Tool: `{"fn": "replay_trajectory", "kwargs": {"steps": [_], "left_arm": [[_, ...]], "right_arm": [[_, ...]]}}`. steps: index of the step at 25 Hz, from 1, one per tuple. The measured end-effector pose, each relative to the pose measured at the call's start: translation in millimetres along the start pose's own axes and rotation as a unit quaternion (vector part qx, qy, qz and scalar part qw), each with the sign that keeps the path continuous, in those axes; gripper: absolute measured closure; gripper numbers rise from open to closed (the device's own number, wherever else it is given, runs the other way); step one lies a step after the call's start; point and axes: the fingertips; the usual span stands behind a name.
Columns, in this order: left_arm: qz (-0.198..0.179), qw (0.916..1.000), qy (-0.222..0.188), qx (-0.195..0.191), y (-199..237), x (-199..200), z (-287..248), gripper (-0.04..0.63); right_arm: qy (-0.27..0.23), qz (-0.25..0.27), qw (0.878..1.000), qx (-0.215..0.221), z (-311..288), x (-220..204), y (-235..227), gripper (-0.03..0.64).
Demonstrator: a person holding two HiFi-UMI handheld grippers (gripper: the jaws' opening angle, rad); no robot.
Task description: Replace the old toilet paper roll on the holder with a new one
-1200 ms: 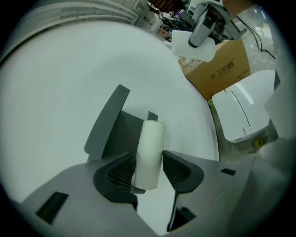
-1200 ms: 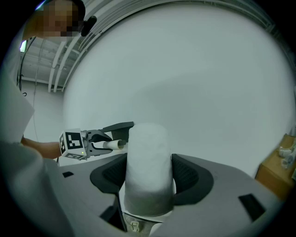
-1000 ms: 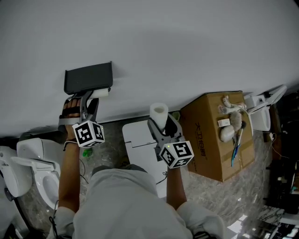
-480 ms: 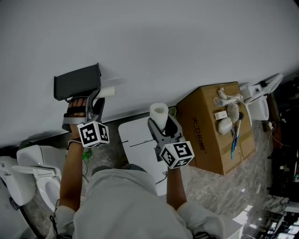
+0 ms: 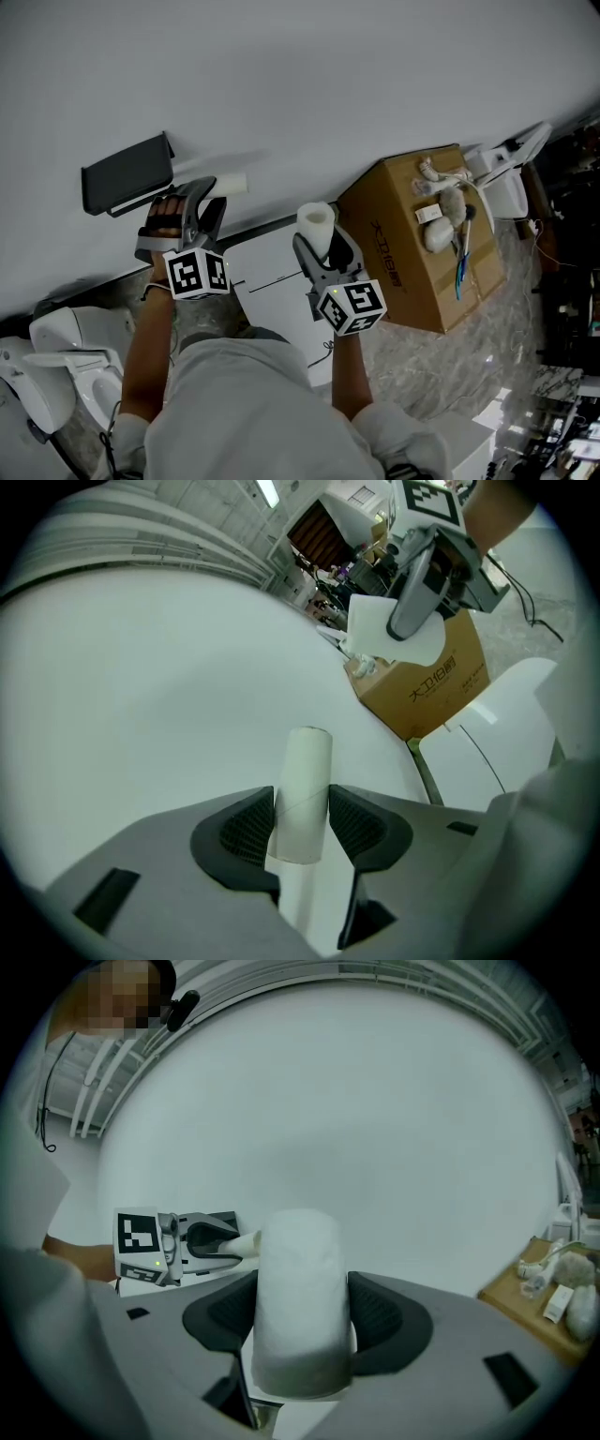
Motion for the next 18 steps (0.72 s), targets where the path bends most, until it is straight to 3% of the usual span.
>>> {"fn": "replay_trajectory", "kwargs": {"steps": [4, 7, 11, 18], "left_arm": [[0.064, 0.9971, -0.040, -0.007, -1, 19, 6, 0.390], [0.128, 0.9890, -0.073, -0.010, 1, 27, 19, 0.390], [0.169, 0.9818, -0.086, 0.005, 6, 23, 41, 0.390], [0.272, 0.9557, -0.097, 0.057, 21, -6, 83, 0.390]], "right_arm": [[-0.001, 0.006, 1.000, -0.008, 5, 2, -5, 0.322], [-0.001, 0.014, 1.000, -0.007, 6, 3, -3, 0.322], [0.004, 0.031, 1.000, 0.000, 5, 4, 5, 0.322], [0.015, 0.083, 0.996, 0.030, -7, 7, 32, 0.324]]}}
Point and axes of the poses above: the fingertips, and each gripper's own axes: z backward along the fingers, y to its left, x out of its top, and after that the axes turned 3 degrees about -z, right-handed
